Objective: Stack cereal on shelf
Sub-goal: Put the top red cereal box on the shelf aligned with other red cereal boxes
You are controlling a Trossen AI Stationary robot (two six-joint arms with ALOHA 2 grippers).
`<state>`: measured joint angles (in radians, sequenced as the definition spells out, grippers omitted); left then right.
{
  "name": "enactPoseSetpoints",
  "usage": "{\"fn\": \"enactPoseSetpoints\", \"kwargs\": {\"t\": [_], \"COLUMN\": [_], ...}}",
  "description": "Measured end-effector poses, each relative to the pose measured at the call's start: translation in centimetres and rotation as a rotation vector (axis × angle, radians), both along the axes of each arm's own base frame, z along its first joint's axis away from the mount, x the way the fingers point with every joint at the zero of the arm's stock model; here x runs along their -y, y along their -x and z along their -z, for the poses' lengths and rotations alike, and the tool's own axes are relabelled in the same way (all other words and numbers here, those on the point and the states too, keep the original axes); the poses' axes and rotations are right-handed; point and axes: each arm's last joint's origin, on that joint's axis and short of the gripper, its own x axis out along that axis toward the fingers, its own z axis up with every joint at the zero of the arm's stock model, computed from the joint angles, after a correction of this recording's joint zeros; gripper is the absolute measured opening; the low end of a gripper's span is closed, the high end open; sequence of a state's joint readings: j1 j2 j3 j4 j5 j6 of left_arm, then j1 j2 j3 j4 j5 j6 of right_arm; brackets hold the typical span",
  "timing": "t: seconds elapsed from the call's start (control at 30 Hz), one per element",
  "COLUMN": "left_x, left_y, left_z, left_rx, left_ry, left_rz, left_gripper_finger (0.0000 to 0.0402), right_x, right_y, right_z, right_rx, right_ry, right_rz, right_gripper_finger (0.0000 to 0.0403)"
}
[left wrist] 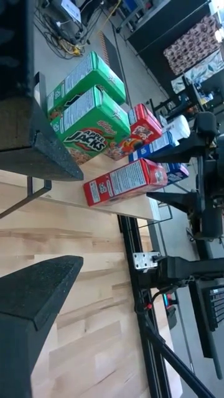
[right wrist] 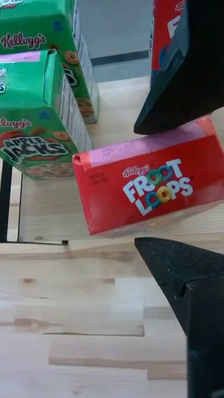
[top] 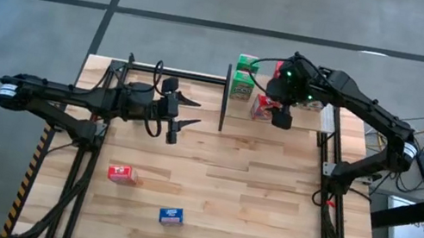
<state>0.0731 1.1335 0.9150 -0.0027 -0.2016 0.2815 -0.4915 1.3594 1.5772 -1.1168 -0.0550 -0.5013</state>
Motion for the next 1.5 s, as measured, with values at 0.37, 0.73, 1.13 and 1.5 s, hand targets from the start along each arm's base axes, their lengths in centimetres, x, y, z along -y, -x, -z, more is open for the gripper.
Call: {"fn": "enactPoseSetpoints", "kwargs": {"t": [0.37,0.73,1.13,1.5], "left_x": [0.0,0.0,0.0,0.0], "left_y": [0.0,0.0,0.0,0.0], "left_z": [0.0,0.1,0.1,0.2], "left_rx": [-0.003,-0.015,-0.015,-0.016], "left_ry": [0.002,0.003,0.003,0.003], "left_rz": [-0.001,0.0,0.0,0.0], "left_gripper_finger": [0.0191,0.0191,0.0191,0.0191], "right_x": [-0.1,0.5,3.6,4.7], "right_y": [0.2,0.8,3.4,3.8], "right_z": [-0.2,-0.4,-0.8,-0.3], "right_rx": [0.01,-0.001,0.01,-0.004], "right_ry": [0.0,0.034,0.042,0.026], "right_rz": [0.01,0.048,0.148,0.129], "right_gripper_finger": [0.0198,0.0172,0.0173,0.0173]}}
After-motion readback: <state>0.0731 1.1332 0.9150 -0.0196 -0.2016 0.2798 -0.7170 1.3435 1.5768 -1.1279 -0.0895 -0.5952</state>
